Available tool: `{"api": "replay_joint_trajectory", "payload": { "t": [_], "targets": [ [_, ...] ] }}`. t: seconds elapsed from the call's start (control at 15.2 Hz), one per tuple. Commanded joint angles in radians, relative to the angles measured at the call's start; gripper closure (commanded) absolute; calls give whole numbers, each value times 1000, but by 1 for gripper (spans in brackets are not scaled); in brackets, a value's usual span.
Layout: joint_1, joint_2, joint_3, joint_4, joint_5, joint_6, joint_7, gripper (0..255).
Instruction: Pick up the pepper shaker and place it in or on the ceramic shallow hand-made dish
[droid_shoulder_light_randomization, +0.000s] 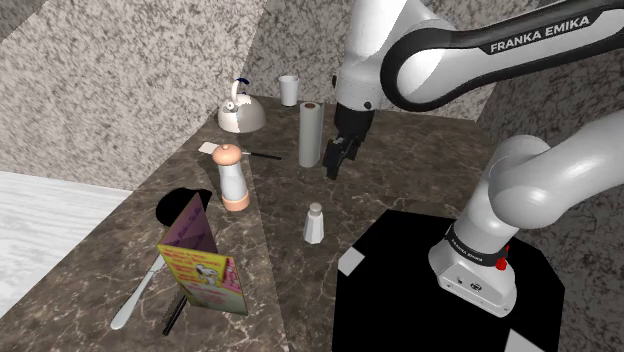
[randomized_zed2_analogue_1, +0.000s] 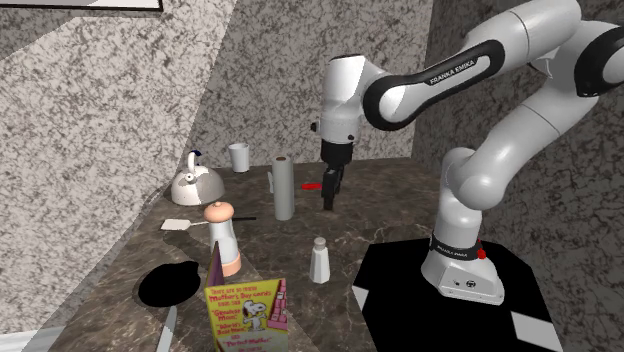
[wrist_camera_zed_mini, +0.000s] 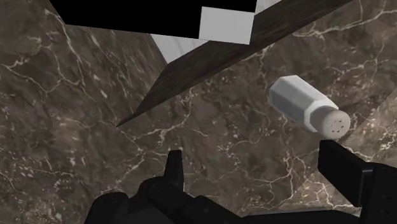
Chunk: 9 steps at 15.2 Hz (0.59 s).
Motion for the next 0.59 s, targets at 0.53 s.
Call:
{"api": "replay_joint_trajectory", "payload": {
  "t": [0.53],
  "targets": [
    [61,198,166,-14,77,259,109,0]
  ]
}}
